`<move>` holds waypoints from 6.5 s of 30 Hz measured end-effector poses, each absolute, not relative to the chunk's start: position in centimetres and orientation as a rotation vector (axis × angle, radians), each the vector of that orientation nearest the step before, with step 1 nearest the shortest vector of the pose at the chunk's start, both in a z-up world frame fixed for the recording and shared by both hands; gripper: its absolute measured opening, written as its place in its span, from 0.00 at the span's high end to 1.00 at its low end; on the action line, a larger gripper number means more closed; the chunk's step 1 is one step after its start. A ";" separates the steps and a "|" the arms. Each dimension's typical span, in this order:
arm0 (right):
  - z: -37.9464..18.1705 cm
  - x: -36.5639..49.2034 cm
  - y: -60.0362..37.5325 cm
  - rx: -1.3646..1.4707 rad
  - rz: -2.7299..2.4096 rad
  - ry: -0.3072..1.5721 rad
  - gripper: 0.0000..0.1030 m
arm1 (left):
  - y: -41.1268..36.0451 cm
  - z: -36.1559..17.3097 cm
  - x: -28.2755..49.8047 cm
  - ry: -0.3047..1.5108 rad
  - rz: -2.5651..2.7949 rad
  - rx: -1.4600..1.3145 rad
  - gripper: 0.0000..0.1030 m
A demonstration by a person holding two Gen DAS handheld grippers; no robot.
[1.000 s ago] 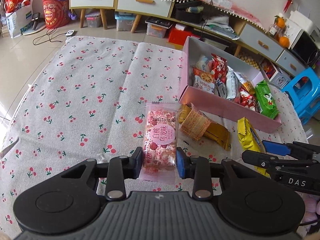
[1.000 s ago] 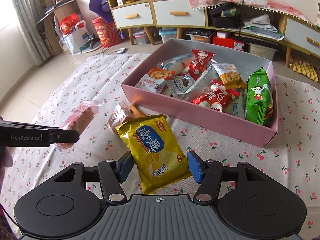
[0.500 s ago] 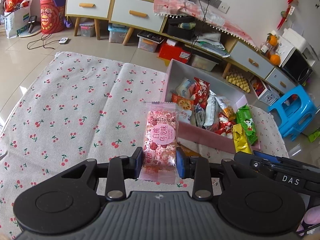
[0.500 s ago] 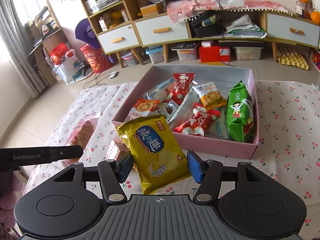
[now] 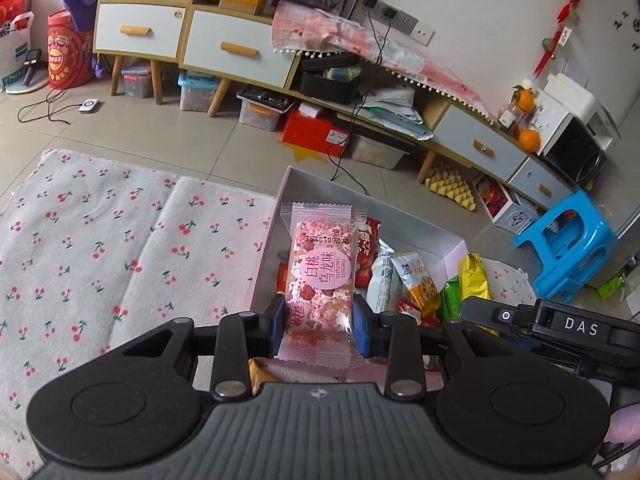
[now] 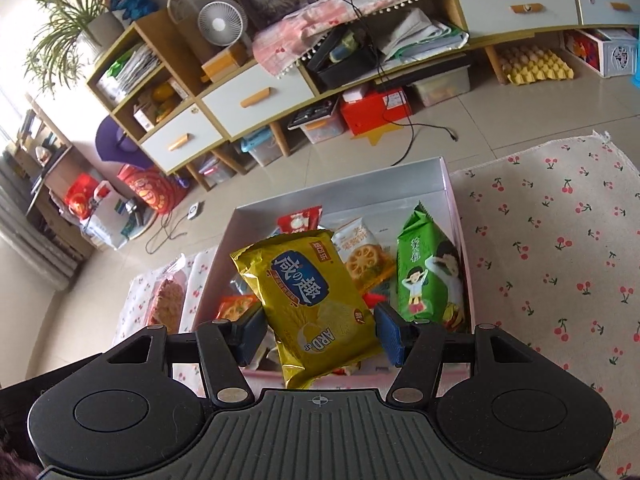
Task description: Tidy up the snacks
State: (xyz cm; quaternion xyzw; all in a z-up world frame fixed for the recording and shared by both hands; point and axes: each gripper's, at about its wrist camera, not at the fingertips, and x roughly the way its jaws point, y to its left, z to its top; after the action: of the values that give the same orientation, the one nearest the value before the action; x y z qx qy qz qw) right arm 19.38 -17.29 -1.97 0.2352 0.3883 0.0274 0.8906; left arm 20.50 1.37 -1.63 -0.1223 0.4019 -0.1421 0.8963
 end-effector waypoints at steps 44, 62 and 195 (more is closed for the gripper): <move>1.2 19.2 -16.0 0.366 0.054 0.750 0.23 | 0.5 -0.2 19.7 0.774 -0.302 -0.117 0.23; 2.3 12.1 -12.4 0.304 0.088 0.739 0.12 | 2.1 0.5 14.2 0.773 -0.264 -0.007 0.02; -9.2 9.5 -4.2 -0.117 0.301 0.778 0.45 | 5.5 -7.2 10.1 0.848 -0.378 0.151 0.45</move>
State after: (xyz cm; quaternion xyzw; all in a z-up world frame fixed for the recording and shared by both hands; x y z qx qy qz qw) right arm 9.54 -4.19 -9.23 -0.0569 0.3775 0.1463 0.9126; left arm 10.06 5.51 -7.18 0.0726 0.4083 -0.1822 0.8915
